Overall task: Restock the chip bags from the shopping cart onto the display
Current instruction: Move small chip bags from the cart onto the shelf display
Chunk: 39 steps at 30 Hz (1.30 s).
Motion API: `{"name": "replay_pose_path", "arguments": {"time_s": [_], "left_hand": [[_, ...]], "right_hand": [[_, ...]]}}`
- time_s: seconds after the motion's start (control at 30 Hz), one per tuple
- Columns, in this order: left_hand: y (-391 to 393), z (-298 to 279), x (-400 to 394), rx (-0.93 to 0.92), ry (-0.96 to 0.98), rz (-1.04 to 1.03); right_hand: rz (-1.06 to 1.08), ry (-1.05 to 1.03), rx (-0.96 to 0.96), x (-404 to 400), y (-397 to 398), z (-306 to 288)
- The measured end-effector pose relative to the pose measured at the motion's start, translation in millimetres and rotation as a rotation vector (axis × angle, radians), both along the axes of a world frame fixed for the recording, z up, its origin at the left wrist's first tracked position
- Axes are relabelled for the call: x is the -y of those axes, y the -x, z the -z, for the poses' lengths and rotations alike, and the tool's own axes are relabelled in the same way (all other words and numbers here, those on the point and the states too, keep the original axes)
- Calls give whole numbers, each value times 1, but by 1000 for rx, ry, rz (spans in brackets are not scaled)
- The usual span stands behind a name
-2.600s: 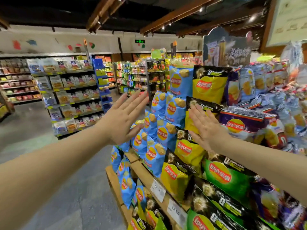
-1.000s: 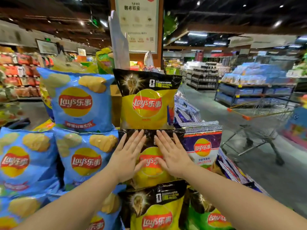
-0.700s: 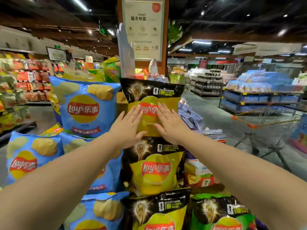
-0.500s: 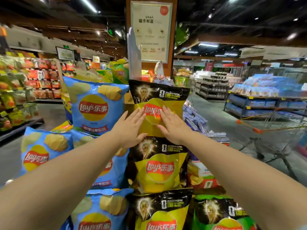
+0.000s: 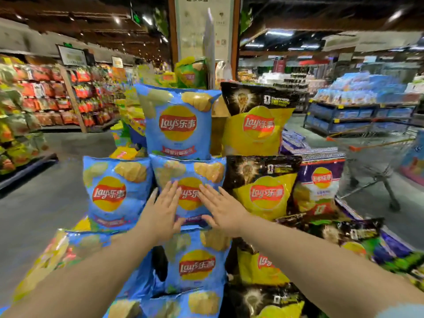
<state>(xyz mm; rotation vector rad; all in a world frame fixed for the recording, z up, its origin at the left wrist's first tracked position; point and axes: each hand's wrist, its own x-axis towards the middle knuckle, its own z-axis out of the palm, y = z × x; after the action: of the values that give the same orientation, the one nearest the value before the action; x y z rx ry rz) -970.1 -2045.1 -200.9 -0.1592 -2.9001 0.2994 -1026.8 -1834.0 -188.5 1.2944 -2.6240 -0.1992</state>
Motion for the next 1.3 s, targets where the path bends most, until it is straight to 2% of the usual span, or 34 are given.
{"name": "replay_pose_path", "arguments": {"time_s": [0.1,0.23,0.33,0.4,0.5,0.57,0.67,0.83,0.9,0.97,1.07,1.17,1.3], "left_hand": [[1,21,17,-16,-28,23],[3,15,25,31,46,26],[-14,27,19,-141,-20,133],[-34,53,13,-238,-70,279],[-68,108,3,-164,-42,411],[-78,140,3,-127,9,407],[-71,170,11,-133,15,351],[-49,172,19,-203,-7,373],[-52,177,18,-231,-25,365],[-64,184,12,-265,-69,351],[-86,194,-5,-283,-80,435],[-98,202,-33,-280,-102,516],[-104,214,-81,-229,-138,573]], "right_hand": [[182,-60,32,24,2,7],[242,-78,61,29,-3,11],[204,-9,25,21,-22,21],[162,92,27,14,-47,39],[292,168,139,1,-87,91],[404,119,255,-3,-105,122],[455,56,214,1,-112,152],[408,-20,264,0,-91,155],[416,17,261,3,-95,157],[466,82,215,5,-112,161],[554,210,250,-14,-138,184],[599,234,234,-39,-160,205],[801,235,210,-79,-169,219]]}}
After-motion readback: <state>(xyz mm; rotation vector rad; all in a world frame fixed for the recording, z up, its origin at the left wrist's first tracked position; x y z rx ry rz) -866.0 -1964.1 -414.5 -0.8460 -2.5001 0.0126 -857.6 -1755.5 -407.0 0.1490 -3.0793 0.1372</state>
